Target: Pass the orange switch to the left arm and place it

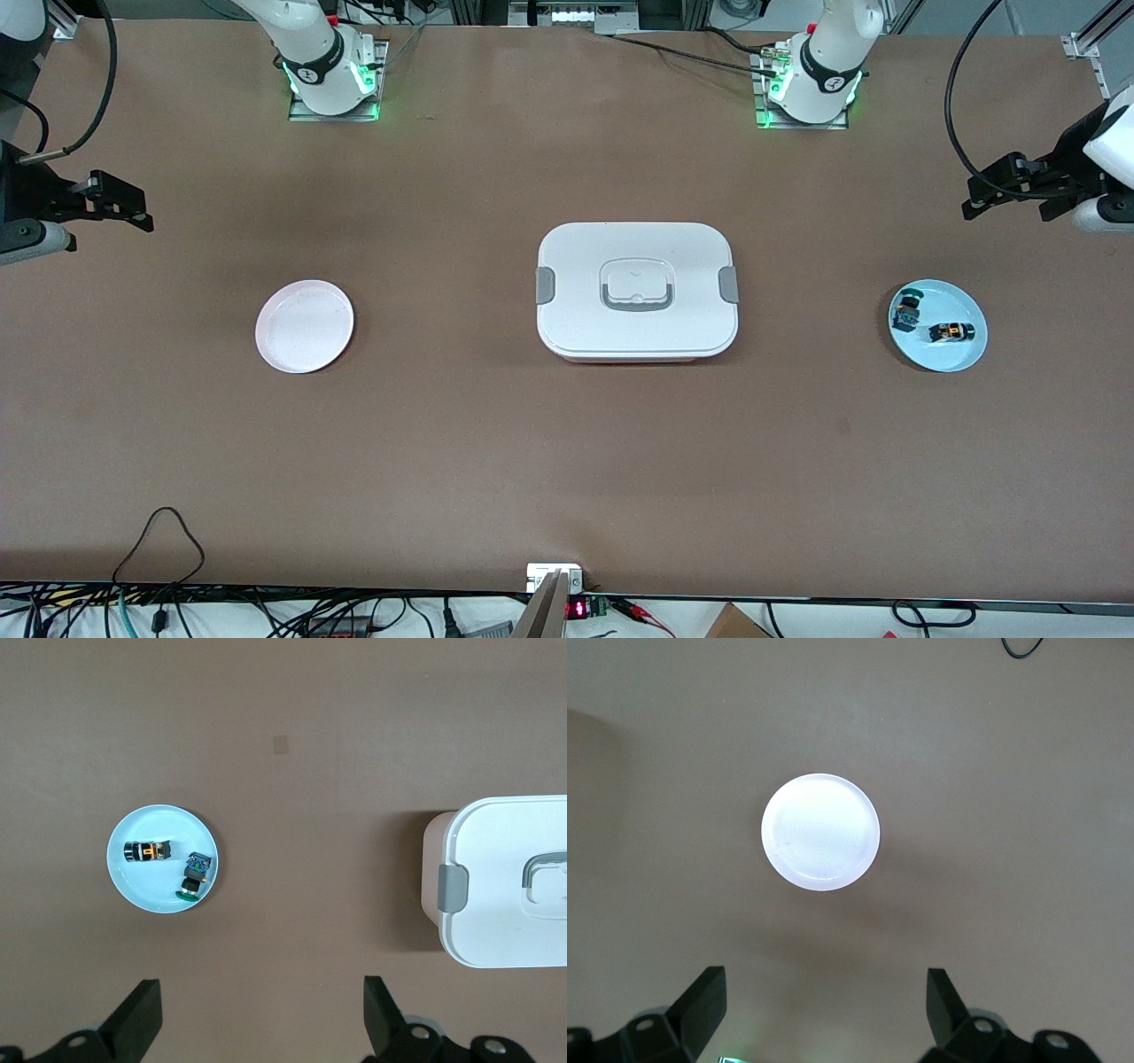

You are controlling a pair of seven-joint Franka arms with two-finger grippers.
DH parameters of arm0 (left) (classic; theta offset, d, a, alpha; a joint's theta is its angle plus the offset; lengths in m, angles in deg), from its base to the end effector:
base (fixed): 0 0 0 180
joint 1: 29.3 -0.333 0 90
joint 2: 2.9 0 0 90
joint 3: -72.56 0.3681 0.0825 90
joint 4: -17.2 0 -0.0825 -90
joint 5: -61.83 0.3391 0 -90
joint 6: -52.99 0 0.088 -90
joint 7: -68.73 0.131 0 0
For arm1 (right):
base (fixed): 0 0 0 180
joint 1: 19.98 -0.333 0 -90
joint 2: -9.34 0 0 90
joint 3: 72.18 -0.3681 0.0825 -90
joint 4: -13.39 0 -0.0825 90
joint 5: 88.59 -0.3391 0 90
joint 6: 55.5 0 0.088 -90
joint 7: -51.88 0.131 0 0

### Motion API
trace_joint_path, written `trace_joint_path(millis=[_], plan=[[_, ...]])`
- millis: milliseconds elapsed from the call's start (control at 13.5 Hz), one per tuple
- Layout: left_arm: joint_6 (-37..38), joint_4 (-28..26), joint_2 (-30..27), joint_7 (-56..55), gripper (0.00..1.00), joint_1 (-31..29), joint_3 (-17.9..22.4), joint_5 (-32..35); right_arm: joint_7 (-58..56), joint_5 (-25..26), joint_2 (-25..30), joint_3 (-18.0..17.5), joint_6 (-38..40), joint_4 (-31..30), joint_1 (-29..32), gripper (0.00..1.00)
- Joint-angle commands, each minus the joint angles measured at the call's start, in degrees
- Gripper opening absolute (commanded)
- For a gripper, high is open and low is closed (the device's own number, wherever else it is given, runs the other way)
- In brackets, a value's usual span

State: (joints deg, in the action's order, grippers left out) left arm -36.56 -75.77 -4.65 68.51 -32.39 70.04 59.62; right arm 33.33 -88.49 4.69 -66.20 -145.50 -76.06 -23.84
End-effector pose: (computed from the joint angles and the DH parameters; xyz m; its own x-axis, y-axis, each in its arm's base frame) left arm 0.4962 -0.0006 0.6453 0.9995 0.0135 -0.0293 0.0146 -0.9992 0.0371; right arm 0.5342 -0.0174 0.6145 0.9566 0.2827 -0.0706 0.2825 -0.9592 -0.0129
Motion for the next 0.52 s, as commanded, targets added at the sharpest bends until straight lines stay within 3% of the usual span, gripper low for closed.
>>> trace_joint_path(millis=[0, 444], plan=[[0.4, 0.2, -0.5, 1.3, 1.00, -0.4, -0.4, 0.2, 0.0, -0.5, 0.5, -0.2, -0.2, 0.0, -0.1, 1.00], [1.0, -0.1, -0.5, 1.1, 1.00, -0.4, -0.4, 0.3, 0.0, -0.5, 0.5, -0.3, -0.2, 0.0, -0.1, 1.00]])
